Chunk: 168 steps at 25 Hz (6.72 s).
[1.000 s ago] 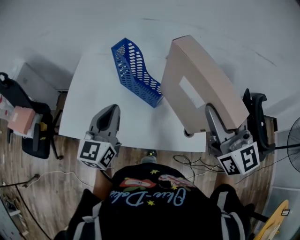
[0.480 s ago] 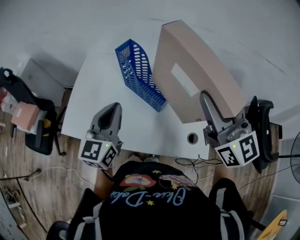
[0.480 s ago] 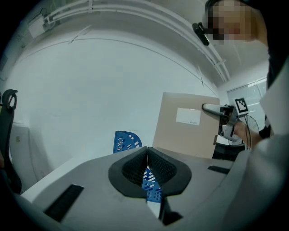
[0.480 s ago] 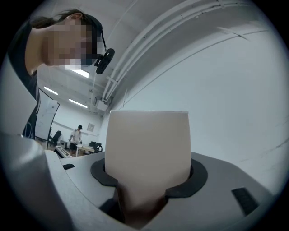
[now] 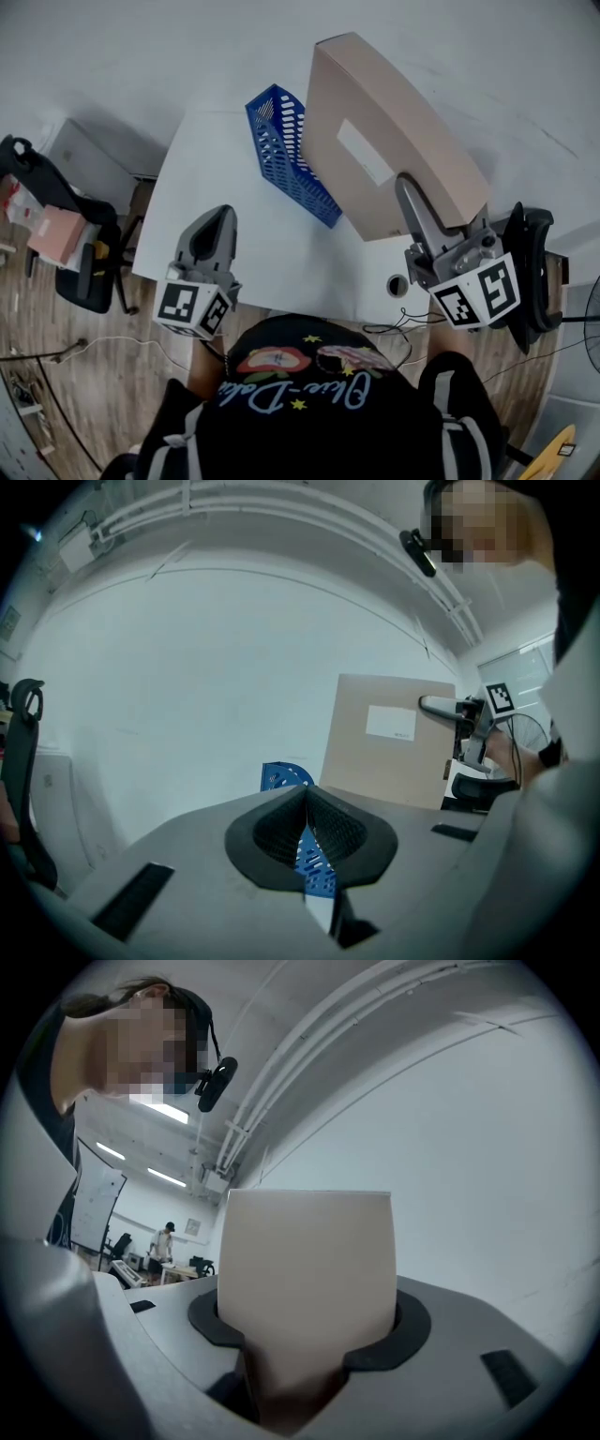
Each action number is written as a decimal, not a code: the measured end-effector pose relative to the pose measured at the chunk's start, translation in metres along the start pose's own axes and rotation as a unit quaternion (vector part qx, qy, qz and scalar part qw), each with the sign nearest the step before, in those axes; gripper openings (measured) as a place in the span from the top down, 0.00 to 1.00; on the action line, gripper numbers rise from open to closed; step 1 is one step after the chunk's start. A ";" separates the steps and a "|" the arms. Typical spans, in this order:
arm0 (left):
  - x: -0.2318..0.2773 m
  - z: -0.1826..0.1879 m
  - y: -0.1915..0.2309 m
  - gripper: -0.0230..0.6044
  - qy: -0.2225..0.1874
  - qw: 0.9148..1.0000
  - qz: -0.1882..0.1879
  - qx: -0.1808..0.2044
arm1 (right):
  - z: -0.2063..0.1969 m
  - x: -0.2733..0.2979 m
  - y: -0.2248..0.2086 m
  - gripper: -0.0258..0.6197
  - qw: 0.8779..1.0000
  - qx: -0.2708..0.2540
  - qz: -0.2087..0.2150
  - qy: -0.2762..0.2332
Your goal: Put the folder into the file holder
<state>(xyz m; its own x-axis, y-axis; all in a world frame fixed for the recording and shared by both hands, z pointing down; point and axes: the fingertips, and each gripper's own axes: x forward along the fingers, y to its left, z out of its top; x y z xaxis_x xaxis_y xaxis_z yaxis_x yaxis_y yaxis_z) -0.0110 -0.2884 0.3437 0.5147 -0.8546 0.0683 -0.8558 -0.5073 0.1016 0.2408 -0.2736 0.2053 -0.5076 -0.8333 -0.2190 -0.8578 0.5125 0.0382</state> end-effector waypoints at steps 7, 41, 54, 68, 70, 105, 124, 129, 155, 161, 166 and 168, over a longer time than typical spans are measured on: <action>0.009 -0.002 0.011 0.96 -0.001 1.000 -0.014 -0.020 | 0.000 0.005 0.008 0.58 1.000 0.002 -0.005 0.008; 0.000 -0.004 0.068 0.96 -0.008 0.999 0.040 -0.027 | -0.032 0.091 0.008 0.57 0.996 0.019 0.082 0.011; -0.004 -0.003 0.068 0.96 -0.008 0.998 0.056 -0.025 | -0.047 0.098 0.002 0.57 0.996 0.013 0.093 0.014; -0.001 -0.005 0.069 0.96 -0.006 0.998 0.058 -0.028 | -0.079 0.106 0.008 0.57 0.994 0.012 0.106 0.032; -0.002 -0.005 0.070 0.96 -0.006 0.998 0.058 -0.029 | -0.084 0.108 0.011 0.57 0.994 0.013 0.107 0.035; -0.017 -0.007 0.079 0.96 -0.006 0.998 0.063 -0.031 | -0.144 0.107 0.013 0.57 0.992 0.028 0.093 0.083; -0.011 -0.006 0.079 0.96 -0.008 0.998 0.060 -0.032 | -0.158 0.105 0.012 0.57 0.991 0.037 0.095 0.088; -0.012 -0.006 0.079 0.96 -0.008 0.998 0.059 -0.032 | -0.162 0.104 0.014 0.57 0.990 0.043 0.097 0.090; -0.019 -0.006 0.079 0.96 -0.007 0.998 0.062 -0.032 | -0.195 0.097 0.017 0.57 0.990 0.043 0.084 0.109; -0.021 -0.005 0.077 0.96 -0.006 0.998 0.059 -0.030 | -0.195 0.094 0.016 0.57 0.990 0.041 0.083 0.104; -0.024 -0.004 0.076 0.96 -0.006 0.998 0.055 -0.026 | -0.194 0.091 0.020 0.57 0.991 0.034 0.085 0.095; -0.026 -0.003 0.076 0.96 -0.006 0.998 0.054 -0.026 | -0.194 0.090 0.022 0.57 0.991 0.032 0.085 0.095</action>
<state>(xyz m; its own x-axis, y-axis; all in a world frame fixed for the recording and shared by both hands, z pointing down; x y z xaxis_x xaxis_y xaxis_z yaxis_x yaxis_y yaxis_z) -0.0893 -0.3043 0.3527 0.4179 -0.9058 0.0698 -0.9026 -0.4052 0.1453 0.1604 -0.3775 0.3759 -0.6549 -0.7552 -0.0260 -0.7554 0.6552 -0.0050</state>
